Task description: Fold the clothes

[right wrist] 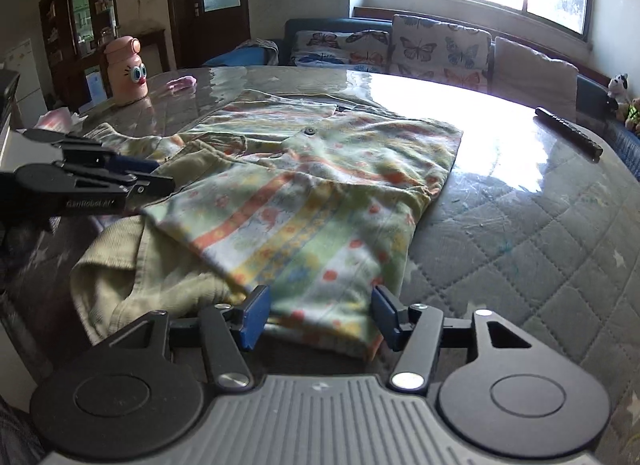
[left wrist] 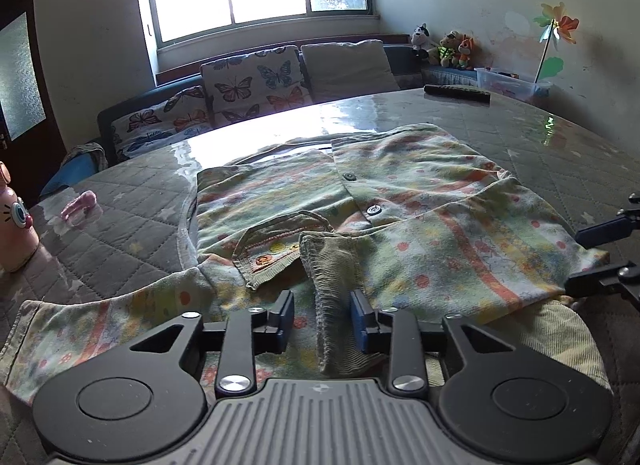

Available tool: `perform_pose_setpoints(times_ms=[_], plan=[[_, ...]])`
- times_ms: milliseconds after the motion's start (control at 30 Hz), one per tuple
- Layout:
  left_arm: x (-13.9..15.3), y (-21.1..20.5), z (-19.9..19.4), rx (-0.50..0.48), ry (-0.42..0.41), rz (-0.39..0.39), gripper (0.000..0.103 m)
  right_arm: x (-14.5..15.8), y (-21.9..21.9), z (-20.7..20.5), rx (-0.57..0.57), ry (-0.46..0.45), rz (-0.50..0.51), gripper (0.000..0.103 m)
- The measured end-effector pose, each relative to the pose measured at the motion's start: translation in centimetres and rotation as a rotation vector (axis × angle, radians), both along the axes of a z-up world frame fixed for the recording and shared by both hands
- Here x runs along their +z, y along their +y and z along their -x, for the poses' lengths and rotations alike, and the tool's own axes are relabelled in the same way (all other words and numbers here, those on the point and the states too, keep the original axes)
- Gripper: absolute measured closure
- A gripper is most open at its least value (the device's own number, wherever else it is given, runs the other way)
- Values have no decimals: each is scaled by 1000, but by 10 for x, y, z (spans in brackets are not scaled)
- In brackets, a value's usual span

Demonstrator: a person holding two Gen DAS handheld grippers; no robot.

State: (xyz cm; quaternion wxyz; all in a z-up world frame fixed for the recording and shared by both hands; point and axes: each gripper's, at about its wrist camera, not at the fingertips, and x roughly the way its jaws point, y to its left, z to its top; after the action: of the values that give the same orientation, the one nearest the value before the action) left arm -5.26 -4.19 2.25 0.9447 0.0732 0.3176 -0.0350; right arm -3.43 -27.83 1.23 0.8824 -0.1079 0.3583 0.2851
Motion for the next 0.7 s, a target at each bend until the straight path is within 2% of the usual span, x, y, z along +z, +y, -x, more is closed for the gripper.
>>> perform_pose_setpoints(times_ms=[33, 100, 300, 500, 600, 700], plan=[[0, 0, 1, 4, -1, -3, 64, 1, 0, 1, 7, 1, 3, 44], [1, 2, 3, 15, -6, -8, 52, 6, 0, 0, 20, -1, -2, 44], [4, 13, 9, 71, -18, -9, 37, 14, 5, -22, -14, -49, -50, 41], [8, 38, 14, 183, -33, -1, 36, -4, 20, -40, -3, -26, -38, 38], [12, 61, 18, 279, -45, 6, 36, -5, 27, -37, 22, -47, -20, 31], [15, 90, 20, 400, -51, 19, 37, -4, 28, -36, 33, -42, -30, 30]])
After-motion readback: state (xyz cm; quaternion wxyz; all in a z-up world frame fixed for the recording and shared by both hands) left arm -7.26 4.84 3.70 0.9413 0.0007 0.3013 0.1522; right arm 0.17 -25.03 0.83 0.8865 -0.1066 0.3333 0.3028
